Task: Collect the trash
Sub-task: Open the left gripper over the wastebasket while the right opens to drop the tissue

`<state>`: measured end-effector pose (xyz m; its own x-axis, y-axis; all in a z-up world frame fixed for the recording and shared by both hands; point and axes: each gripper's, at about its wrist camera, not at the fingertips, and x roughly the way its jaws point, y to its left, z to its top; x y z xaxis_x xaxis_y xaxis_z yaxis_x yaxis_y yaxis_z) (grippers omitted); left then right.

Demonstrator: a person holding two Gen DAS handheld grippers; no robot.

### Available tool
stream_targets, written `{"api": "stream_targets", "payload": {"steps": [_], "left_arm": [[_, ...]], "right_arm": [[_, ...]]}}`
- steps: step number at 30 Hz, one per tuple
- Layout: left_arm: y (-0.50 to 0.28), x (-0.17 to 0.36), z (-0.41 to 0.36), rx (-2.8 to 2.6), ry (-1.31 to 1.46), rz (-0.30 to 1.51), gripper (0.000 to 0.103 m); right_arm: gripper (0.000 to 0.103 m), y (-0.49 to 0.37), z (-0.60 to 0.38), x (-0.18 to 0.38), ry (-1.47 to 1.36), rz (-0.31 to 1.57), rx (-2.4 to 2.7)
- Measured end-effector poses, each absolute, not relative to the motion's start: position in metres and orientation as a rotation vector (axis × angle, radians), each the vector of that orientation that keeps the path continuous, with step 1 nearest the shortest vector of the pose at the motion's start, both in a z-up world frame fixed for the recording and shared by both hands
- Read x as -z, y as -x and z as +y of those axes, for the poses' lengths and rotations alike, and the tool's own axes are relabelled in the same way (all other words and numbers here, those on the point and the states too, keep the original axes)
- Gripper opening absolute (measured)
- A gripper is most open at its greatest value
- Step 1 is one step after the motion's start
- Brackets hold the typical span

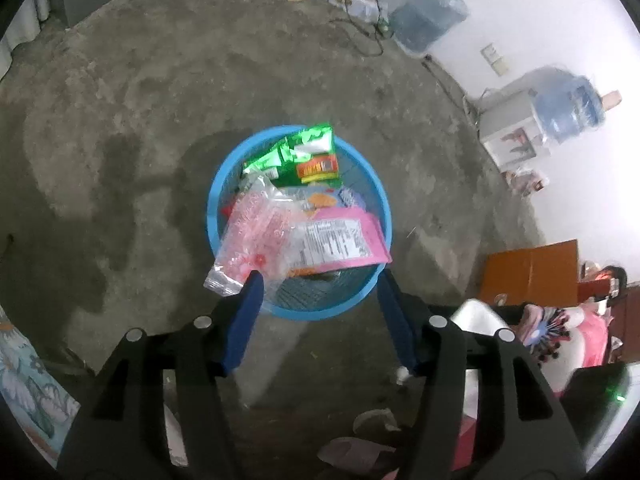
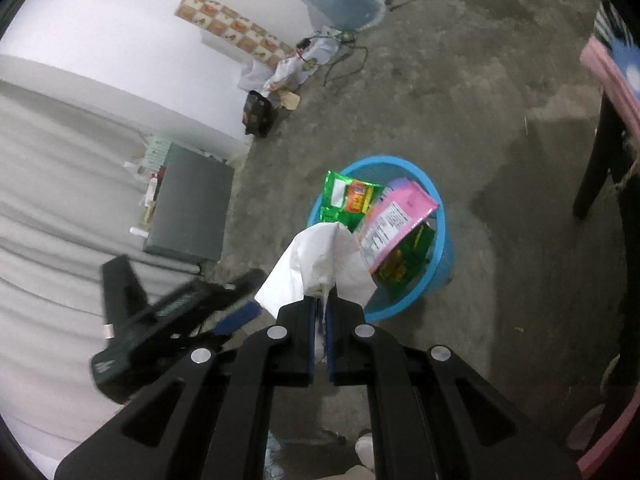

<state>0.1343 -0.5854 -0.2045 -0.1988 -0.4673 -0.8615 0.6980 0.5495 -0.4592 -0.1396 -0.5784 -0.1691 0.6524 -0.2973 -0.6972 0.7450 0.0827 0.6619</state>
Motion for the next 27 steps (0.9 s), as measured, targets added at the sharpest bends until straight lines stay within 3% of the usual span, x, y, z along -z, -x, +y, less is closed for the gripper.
{"api": "stream_targets", "payload": {"steps": [5,10,18,22,27], "left_arm": [[-0.154,0.172,-0.564,1.049,-0.142,1.413,0.058],[-0.183,0.119,-0.514,1.091,0.042,1.407,0.063],[-0.23,0.041,-0.367,1.087,0.146,1.27,0.063],[-0.244,0.015,-0.275,1.056,0.245,1.181,0.063],[-0.251,-0.005,-0.187,0.937,0.278,1.051,0.065]], "right_arm": [[0.006,0.116,-0.58,0.176,-1.239,0.498,0.783],[0.006,0.045,-0.596,0.191,-1.078,0.684,0.732],[0.006,-0.037,-0.648,0.308,-0.812,1.156,0.82],[0.006,-0.028,-0.676,0.366,-0.912,1.284,0.872],[0.005,-0.01,-0.699,0.406,-1.099,1.308,0.901]]}}
